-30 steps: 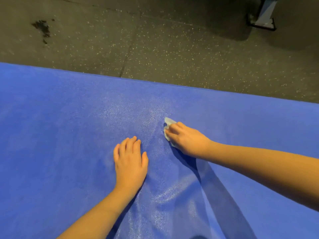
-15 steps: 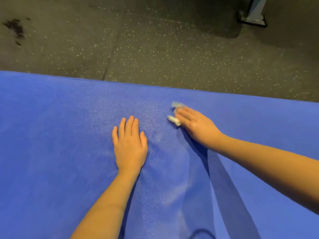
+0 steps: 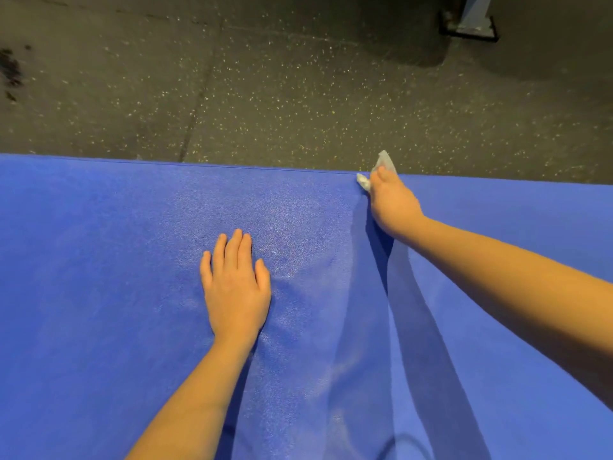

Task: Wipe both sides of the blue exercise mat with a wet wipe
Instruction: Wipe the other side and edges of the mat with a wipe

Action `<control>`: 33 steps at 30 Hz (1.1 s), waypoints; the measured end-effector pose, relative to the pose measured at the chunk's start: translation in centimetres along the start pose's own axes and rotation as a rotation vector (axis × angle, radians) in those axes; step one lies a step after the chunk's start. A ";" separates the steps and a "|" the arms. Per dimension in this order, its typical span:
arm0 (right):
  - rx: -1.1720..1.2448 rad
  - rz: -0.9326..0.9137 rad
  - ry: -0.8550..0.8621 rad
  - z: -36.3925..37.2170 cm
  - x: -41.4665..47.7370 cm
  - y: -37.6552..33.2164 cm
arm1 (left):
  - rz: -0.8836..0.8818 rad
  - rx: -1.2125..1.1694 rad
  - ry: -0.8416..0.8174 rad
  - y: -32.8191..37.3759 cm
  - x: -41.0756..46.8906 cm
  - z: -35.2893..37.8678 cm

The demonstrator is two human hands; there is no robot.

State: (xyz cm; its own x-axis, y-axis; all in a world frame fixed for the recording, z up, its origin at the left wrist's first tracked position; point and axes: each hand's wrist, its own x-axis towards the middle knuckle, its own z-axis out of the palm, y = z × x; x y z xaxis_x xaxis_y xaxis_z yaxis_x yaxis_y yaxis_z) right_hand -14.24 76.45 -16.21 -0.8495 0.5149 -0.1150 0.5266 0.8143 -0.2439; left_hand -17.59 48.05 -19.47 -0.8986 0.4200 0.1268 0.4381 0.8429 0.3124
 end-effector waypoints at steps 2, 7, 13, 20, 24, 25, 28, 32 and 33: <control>0.024 -0.187 0.003 0.4 -1.7 -0.9 | -0.002 -0.006 0.000 0.1 0.0 0.0; -0.122 -0.541 -0.045 0.6 -4.4 1.4 | 0.004 -0.010 0.002 0.1 0.2 -0.1; -0.049 -0.247 0.012 0.3 -4.0 -0.2 | 0.004 -0.004 0.005 0.1 0.1 0.0; -0.290 -0.520 -0.123 0.7 -7.1 0.8 | 0.015 -0.011 0.013 0.1 0.2 -0.1; -0.169 -0.285 -0.112 1.5 -6.7 -2.8 | 0.015 -0.008 0.018 0.0 0.1 0.0; -0.133 -0.418 -0.139 2.0 -8.2 -3.9 | 0.016 -0.008 0.020 0.0 0.1 0.1; -0.171 -0.831 -0.229 3.4 -12.1 -3.7 | 0.023 -0.008 0.033 0.1 0.1 0.1; -0.272 -0.669 -0.140 1.9 -9.3 -1.5 | 0.024 -0.024 0.035 -0.1 0.1 0.1; -0.260 -0.535 -0.148 1.5 -8.4 -1.5 | 0.023 -0.023 0.035 -0.1 0.1 0.1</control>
State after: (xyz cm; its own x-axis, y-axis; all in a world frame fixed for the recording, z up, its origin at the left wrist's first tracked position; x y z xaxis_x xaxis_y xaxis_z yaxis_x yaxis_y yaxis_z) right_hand -7.97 70.51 -16.35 -0.9839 -0.0111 -0.1785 0.0004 0.9979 -0.0640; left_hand -17.75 48.07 -19.57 -0.8886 0.4273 0.1667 0.4587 0.8247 0.3309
